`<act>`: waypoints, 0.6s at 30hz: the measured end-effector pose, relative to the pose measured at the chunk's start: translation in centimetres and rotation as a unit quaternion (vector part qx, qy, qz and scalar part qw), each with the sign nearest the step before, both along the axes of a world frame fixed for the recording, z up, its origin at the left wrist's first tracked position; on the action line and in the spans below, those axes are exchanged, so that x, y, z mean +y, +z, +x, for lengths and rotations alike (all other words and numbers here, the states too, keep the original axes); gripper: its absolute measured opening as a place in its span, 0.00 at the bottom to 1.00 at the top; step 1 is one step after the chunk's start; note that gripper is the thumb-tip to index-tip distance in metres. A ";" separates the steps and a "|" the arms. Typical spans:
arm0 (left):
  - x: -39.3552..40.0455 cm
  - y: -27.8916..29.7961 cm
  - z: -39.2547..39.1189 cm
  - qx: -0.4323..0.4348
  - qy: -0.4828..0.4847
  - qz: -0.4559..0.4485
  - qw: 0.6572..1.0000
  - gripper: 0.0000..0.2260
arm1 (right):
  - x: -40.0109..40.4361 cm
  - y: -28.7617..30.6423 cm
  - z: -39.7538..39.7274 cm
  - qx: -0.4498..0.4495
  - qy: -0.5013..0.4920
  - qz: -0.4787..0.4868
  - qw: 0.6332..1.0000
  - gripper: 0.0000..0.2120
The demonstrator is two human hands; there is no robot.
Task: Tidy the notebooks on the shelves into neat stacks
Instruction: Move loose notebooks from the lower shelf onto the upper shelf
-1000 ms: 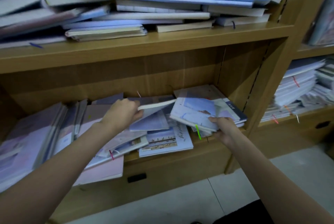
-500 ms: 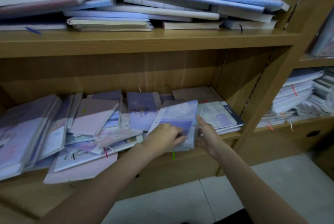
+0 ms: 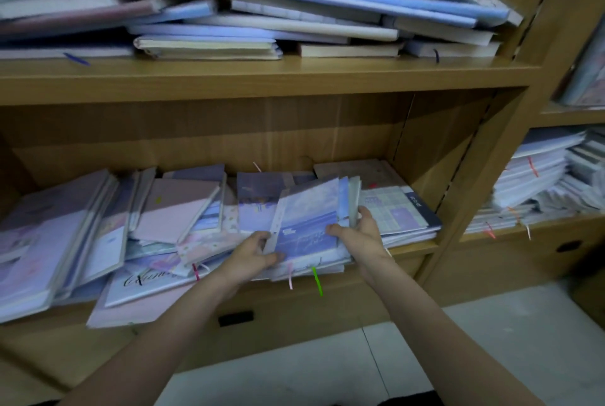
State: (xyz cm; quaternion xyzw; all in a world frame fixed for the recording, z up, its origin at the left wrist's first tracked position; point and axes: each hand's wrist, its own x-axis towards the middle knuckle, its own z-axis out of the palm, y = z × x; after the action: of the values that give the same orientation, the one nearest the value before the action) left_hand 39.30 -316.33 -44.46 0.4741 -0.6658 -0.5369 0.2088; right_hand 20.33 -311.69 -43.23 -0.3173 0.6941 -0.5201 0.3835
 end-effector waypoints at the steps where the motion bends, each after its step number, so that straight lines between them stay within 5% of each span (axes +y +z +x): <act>1: 0.8 0.6 0.1 0.045 -0.007 0.059 0.997 0.14 | 0.7 0.8 -0.1 0.014 0.014 -0.011 1.000 0.31; 4: 2.7 1.9 1.4 0.154 -0.039 0.215 0.964 0.17 | 3.5 4.1 0.2 0.048 0.078 -0.051 0.994 0.26; 6: 3.8 2.5 2.9 0.217 -0.034 0.257 0.941 0.23 | 4.8 6.1 1.0 0.085 0.142 -0.079 0.983 0.32; 9: 6.7 2.3 5.2 0.275 0.018 0.239 0.931 0.32 | 6.3 8.2 3.5 0.178 0.243 -0.113 0.947 0.37; 14: 11.1 2.5 10.6 0.377 0.104 0.168 0.905 0.55 | 9.2 10.0 10.0 0.373 0.351 -0.192 0.837 0.34; 18: 12.7 6.0 14.5 0.419 0.132 0.070 0.896 0.35 | 10.4 14.5 14.5 0.410 0.352 -0.307 0.784 0.31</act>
State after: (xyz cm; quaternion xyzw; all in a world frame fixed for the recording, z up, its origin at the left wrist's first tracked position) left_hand 53.80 -303.63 -38.42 0.3021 -0.4090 -0.6985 0.5035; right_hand 34.84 -301.29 -28.78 -0.8239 0.4294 -0.3556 0.1019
